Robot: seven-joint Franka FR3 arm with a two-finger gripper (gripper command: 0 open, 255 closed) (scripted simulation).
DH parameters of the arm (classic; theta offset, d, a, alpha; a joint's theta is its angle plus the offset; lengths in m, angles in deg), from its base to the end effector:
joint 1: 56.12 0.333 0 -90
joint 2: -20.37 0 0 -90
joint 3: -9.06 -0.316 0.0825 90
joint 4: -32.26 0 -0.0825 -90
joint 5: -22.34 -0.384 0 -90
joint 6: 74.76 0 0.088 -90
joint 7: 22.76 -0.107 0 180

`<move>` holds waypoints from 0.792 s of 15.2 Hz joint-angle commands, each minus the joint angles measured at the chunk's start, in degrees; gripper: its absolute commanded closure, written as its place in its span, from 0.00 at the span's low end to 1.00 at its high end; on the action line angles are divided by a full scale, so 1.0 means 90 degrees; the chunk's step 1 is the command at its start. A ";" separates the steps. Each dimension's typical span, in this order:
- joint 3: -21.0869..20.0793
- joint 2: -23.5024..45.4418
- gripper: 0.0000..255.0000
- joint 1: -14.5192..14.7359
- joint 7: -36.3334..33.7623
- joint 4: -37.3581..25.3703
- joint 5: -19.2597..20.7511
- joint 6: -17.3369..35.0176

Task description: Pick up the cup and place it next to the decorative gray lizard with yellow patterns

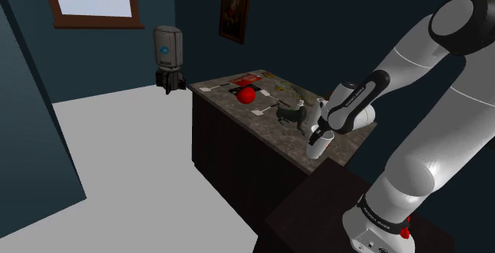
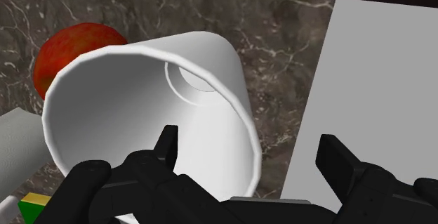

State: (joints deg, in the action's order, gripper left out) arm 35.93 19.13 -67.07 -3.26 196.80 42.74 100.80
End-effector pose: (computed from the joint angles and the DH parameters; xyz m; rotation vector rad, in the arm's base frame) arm 0.3089 -0.2033 0.2187 2.9830 0.0469 0.2364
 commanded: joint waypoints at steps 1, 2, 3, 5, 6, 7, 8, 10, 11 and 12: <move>0.0000 0.0011 0.00 0.0003 0.0007 -0.0002 -0.0012 0.0010; 0.0000 0.0011 0.00 0.0003 0.0007 -0.0002 -0.0012 0.0010; 0.0000 0.0011 0.00 0.0003 0.0007 -0.0002 -0.0012 0.0010; 0.0000 0.0011 1.00 0.0003 0.0007 -0.0002 -0.0011 0.0010; 0.0000 0.0011 1.00 0.0003 0.0007 -0.0002 -0.0011 0.0010; 0.0000 0.0011 1.00 0.0003 0.0007 -0.0002 -0.0011 0.0010; 0.0000 0.0011 1.00 0.0003 0.0007 -0.0002 -0.0011 0.0010; 0.0000 0.0010 1.00 0.0003 0.0006 -0.0001 -0.0010 0.0010; 0.0000 0.0011 1.00 0.0003 0.0007 -0.0001 -0.0011 0.0010; 0.0000 0.0011 1.00 0.0003 0.0006 -0.0002 -0.0011 0.0010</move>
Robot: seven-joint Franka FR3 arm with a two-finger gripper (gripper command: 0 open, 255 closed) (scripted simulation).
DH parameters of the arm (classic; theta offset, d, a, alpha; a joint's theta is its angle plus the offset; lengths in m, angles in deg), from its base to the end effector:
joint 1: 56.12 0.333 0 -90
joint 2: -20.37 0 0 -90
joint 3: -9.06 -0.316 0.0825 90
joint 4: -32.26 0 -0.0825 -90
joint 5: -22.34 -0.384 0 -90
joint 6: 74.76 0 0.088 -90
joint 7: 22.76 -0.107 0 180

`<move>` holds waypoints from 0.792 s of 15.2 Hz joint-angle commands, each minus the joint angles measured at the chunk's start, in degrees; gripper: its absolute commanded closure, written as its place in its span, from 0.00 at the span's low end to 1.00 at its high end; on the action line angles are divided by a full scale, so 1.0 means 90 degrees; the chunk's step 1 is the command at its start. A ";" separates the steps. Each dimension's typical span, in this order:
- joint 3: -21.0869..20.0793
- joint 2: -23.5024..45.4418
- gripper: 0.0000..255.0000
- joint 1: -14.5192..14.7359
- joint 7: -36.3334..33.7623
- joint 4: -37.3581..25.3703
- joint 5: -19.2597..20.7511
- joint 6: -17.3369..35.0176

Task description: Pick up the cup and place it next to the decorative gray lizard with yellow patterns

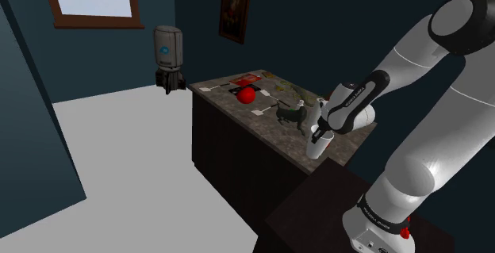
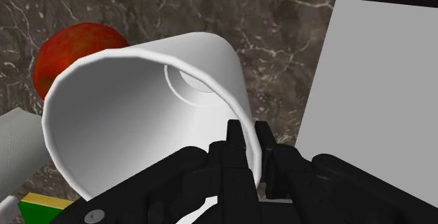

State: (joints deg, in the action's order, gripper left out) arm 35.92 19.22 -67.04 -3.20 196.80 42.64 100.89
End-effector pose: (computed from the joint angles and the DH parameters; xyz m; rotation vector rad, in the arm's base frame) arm 0.3090 -0.2032 0.2184 2.9830 0.0471 0.2366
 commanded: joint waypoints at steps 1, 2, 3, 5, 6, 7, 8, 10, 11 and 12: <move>0.0000 0.0001 1.00 0.0000 0.0001 -0.0001 -0.0001 0.0001; 0.0003 -0.0146 1.00 -0.0026 -0.0072 0.0002 0.0117 -0.0139; -0.0002 -0.0292 1.00 -0.0051 -0.0123 0.0005 0.0204 -0.0279; -0.0029 -0.0579 1.00 -0.0101 -0.0178 0.0009 0.0314 -0.0558; -0.0048 -0.0719 1.00 -0.0125 -0.0190 0.0009 0.0346 -0.0697; -0.0067 -0.0857 1.00 -0.0145 -0.0197 0.0007 0.0369 -0.0836; -0.0084 -0.0994 1.00 -0.0160 -0.0199 0.0004 0.0385 -0.0974; -0.0116 -0.1260 1.00 -0.0184 -0.0196 -0.0007 0.0403 -0.1250; -0.0131 -0.1390 1.00 -0.0192 -0.0191 -0.0016 0.0406 -0.1388; -0.0146 -0.1517 1.00 -0.0198 -0.0185 -0.0026 0.0407 -0.1524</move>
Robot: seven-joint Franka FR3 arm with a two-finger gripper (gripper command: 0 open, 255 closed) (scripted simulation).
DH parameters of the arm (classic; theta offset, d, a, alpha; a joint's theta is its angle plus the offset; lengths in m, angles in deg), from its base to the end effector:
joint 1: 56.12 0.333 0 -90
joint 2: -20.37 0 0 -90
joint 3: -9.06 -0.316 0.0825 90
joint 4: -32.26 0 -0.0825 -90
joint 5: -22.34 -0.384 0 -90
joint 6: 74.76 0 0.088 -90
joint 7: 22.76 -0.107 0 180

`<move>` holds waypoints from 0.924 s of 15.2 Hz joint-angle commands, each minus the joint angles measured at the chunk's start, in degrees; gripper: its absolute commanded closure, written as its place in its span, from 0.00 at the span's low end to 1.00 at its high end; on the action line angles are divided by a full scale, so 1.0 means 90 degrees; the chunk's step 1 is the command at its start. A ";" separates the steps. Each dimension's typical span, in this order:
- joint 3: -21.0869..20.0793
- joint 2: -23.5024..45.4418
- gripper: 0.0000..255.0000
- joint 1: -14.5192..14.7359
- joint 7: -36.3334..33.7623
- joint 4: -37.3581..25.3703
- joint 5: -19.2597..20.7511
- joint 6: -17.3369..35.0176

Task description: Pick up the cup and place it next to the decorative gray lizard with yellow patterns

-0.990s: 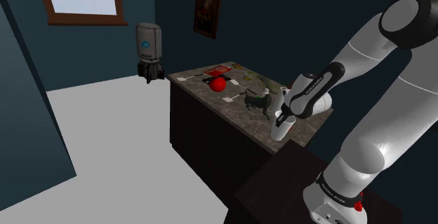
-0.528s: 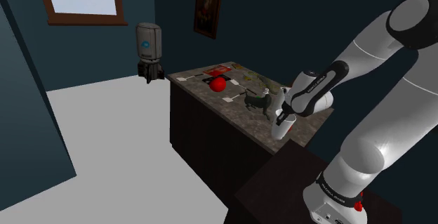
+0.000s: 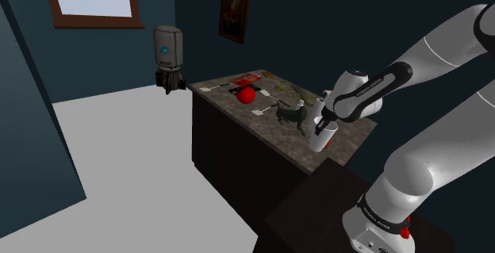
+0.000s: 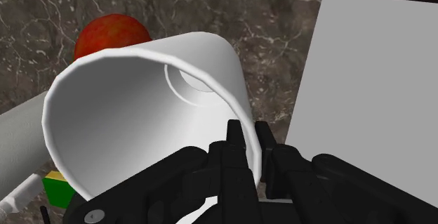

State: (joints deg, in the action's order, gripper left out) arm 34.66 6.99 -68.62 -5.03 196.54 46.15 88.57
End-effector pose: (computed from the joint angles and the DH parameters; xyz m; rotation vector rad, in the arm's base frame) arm 0.3103 -0.2027 0.2706 2.9829 0.0468 0.2374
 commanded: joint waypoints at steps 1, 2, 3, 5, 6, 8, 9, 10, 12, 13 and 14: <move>-0.0022 -0.0282 1.00 -0.0029 0.0026 -0.0011 0.0013 -0.0292; -0.0037 -0.0404 1.00 -0.0033 0.0034 -0.0025 0.0008 -0.0428; -0.0054 -0.0523 1.00 -0.0036 0.0043 -0.0041 0.0001 -0.0562; -0.0087 -0.0753 1.00 -0.0040 0.0062 -0.0079 -0.0019 -0.0829; -0.0104 -0.0864 1.00 -0.0041 0.0072 -0.0101 -0.0030 -0.0961; -0.0139 -0.1076 1.00 -0.0040 0.0093 -0.0150 -0.0058 -0.1221; -0.0157 -0.1178 1.00 -0.0039 0.0104 -0.0178 -0.0073 -0.1350; -0.0176 -0.1277 1.00 -0.0037 0.0115 -0.0207 -0.0089 -0.1477; -0.0213 -0.1465 1.00 -0.0032 0.0136 -0.0271 -0.0124 -0.1728; -0.0232 -0.1554 1.00 -0.0029 0.0147 -0.0306 -0.0142 -0.1851; -0.0251 -0.1641 1.00 -0.0025 0.0158 -0.0343 -0.0160 -0.1973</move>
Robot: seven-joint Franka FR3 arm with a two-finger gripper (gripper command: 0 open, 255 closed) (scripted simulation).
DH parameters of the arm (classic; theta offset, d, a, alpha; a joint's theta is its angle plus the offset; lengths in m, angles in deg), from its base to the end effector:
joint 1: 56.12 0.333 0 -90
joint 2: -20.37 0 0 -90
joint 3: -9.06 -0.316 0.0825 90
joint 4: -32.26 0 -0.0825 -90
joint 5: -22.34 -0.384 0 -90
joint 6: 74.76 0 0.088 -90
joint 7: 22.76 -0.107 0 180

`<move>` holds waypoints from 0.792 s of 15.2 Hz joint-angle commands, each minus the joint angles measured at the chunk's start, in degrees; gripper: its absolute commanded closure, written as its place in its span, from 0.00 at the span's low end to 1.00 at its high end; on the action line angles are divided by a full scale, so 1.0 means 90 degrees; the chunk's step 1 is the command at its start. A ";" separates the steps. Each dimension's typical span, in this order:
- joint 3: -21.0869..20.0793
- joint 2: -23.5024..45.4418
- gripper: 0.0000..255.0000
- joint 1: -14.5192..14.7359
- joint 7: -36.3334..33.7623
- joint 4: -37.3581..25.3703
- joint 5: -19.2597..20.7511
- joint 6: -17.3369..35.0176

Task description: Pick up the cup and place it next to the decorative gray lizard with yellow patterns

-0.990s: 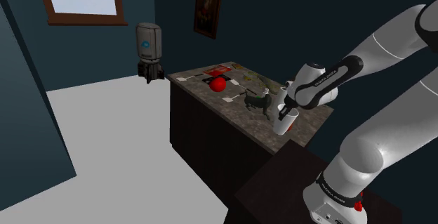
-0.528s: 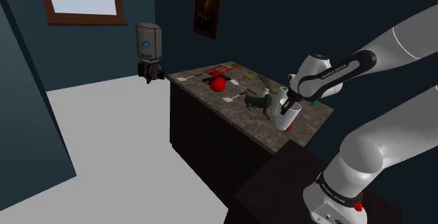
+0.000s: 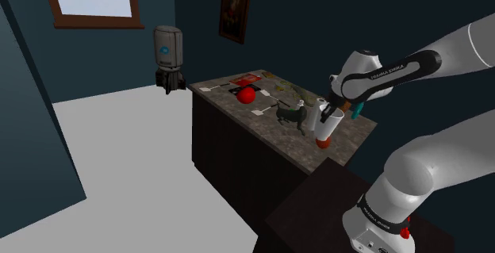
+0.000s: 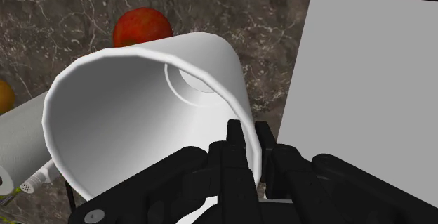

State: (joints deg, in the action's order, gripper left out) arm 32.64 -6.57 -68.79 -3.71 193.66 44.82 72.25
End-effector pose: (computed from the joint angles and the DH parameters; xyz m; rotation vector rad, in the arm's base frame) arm 0.3102 -0.2038 0.3440 2.9827 0.0467 0.2373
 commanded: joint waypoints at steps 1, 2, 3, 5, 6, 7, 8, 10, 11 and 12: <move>-0.0046 -0.0218 1.00 -0.0002 0.0021 -0.0061 -0.0031 -0.0280; -0.0066 -0.0298 1.00 0.0002 0.0032 -0.0101 -0.0050 -0.0400; -0.0086 -0.0376 1.00 0.0006 0.0042 -0.0142 -0.0070 -0.0518; -0.0125 -0.0522 1.00 0.0016 0.0063 -0.0231 -0.0110 -0.0750; -0.0145 -0.0590 1.00 0.0022 0.0073 -0.0277 -0.0131 -0.0865; -0.0165 -0.0656 1.00 0.0027 0.0083 -0.0325 -0.0151 -0.0977; -0.0184 -0.0719 1.00 0.0033 0.0093 -0.0375 -0.0172 -0.1089; -0.0224 -0.0836 1.00 0.0045 0.0113 -0.0478 -0.0213 -0.1308; -0.0244 -0.0890 1.00 0.0052 0.0123 -0.0532 -0.0233 -0.1416; -0.0263 -0.0942 1.00 0.0058 0.0132 -0.0588 -0.0254 -0.1523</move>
State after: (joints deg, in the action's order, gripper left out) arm 30.63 -14.12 -68.30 -2.52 188.82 42.75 59.92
